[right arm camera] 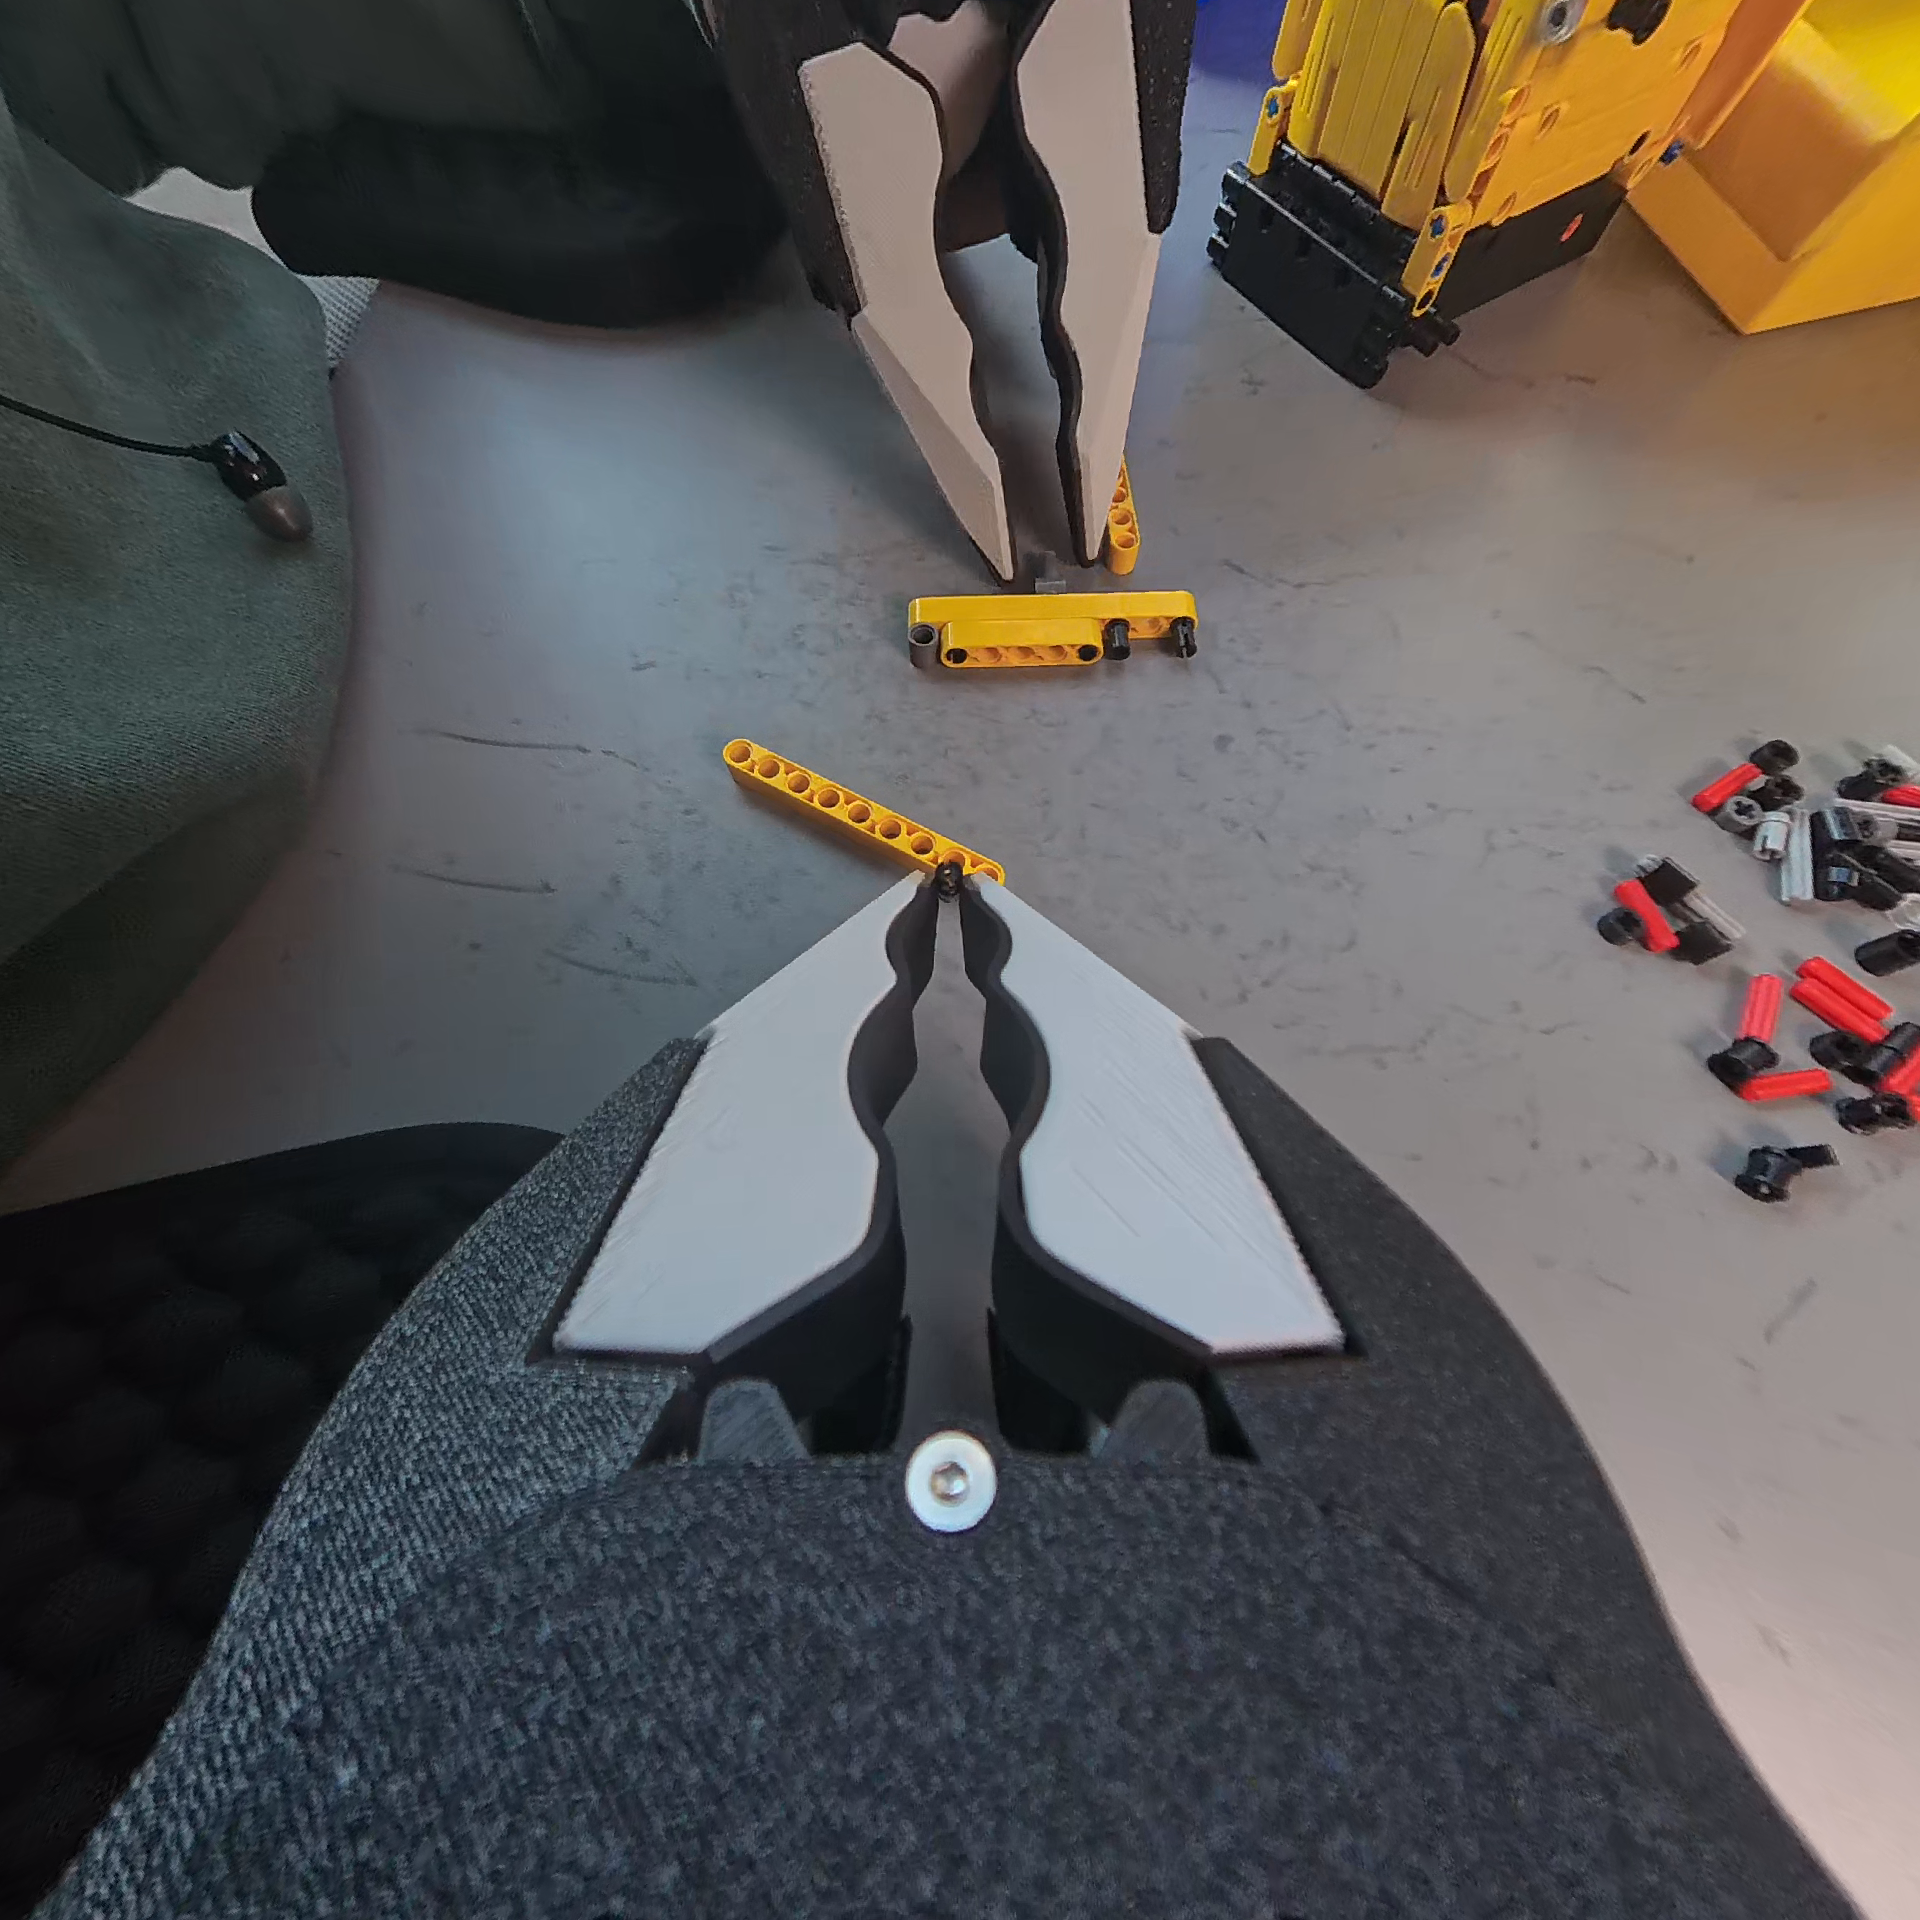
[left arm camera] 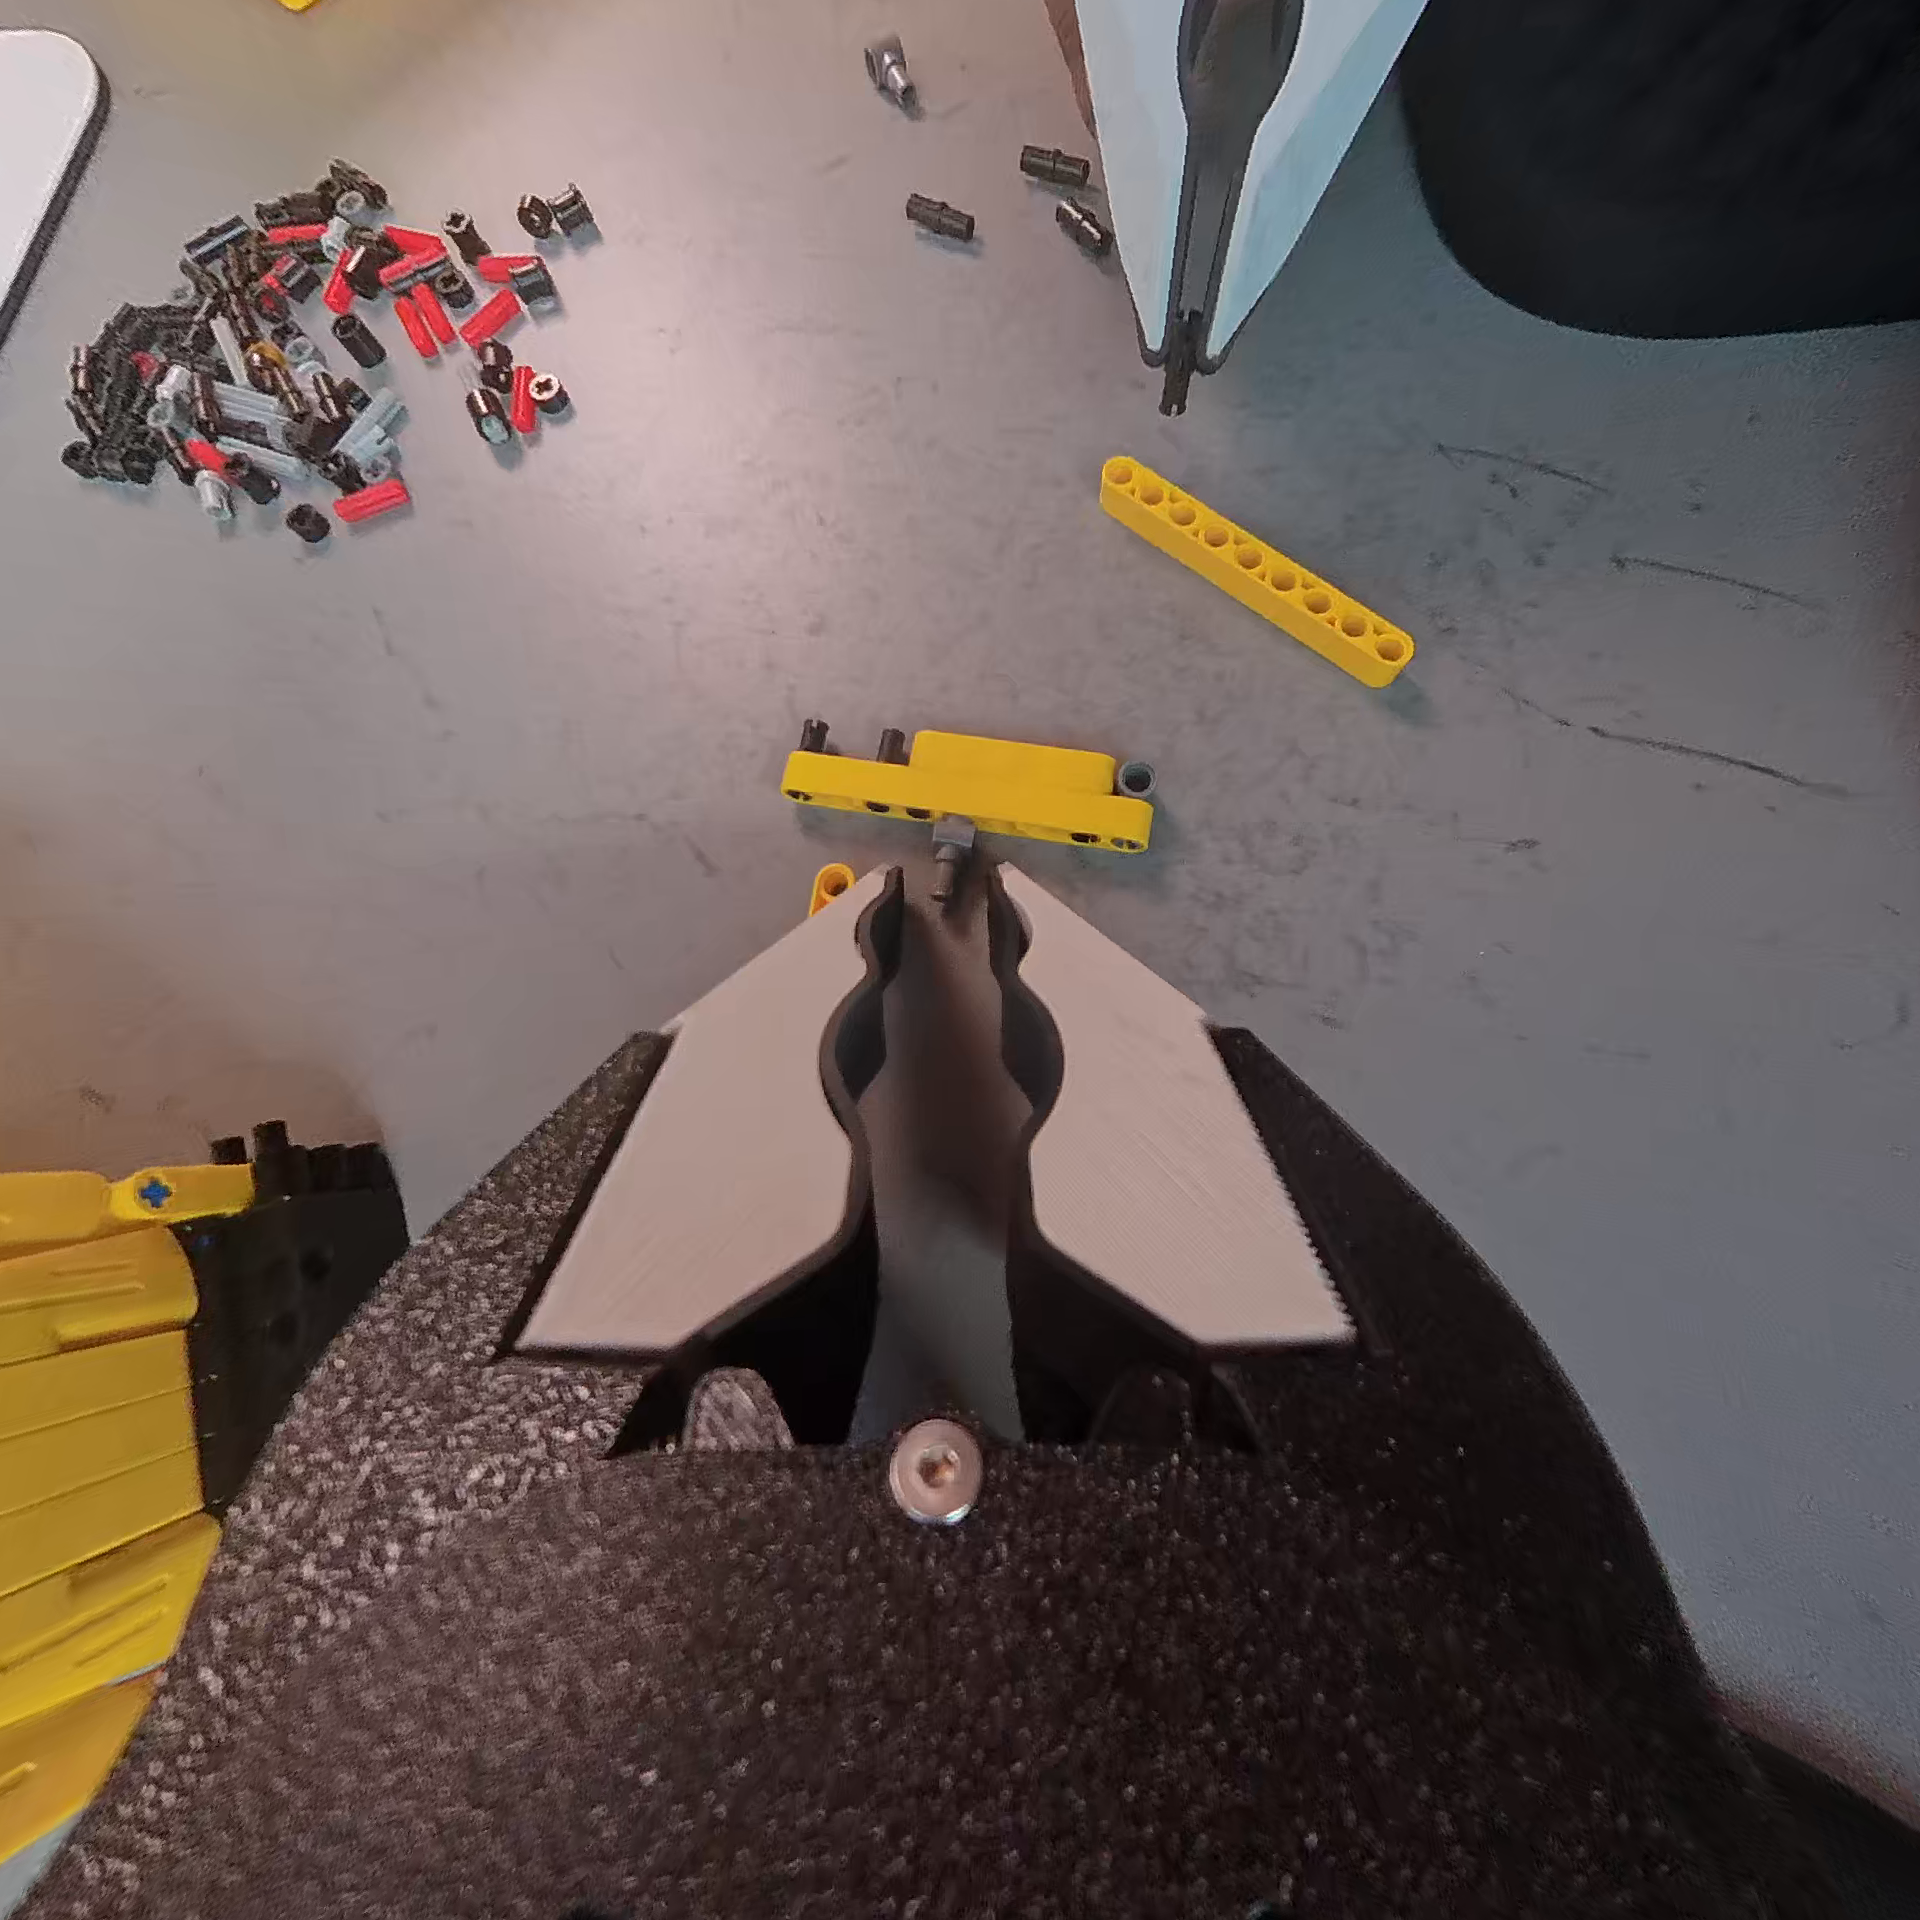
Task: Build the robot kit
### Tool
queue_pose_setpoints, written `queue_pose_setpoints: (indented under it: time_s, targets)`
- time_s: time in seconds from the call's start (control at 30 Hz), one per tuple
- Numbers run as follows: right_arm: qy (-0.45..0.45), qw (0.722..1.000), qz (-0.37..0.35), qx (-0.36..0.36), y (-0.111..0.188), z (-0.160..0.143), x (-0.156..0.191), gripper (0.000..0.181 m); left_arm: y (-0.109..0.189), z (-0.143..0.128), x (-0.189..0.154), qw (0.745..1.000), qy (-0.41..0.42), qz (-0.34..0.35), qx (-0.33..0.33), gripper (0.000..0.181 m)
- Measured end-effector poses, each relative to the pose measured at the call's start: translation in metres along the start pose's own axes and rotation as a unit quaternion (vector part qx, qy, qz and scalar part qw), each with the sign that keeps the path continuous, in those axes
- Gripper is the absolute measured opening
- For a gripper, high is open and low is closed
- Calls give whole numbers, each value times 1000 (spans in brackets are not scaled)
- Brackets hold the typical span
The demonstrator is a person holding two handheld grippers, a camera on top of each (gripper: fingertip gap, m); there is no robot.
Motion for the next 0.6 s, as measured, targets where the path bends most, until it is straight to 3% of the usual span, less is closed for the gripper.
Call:
queue_pose_setpoints:
  time_s: [0.47, 0.6]
  targets:
    - [-3, 1000, -8, -6, 2, 1, -3, 4, 11, 3, 17, 999, 5, 49, -16, 13]
    - [-3, 1000, -12, -9, 1, 2, -5, 4, 16, 15, 7, 999, 6, 23, -47, 15]
Point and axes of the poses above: each gripper's, where its closed fingertips meet, y back along the fingers, z out of its top, x = y × z across the jaws, the point moved 2 cm from there along y, back along the fingers, and after that the axes turned 5 degrees about z, right-handed, at the moved point
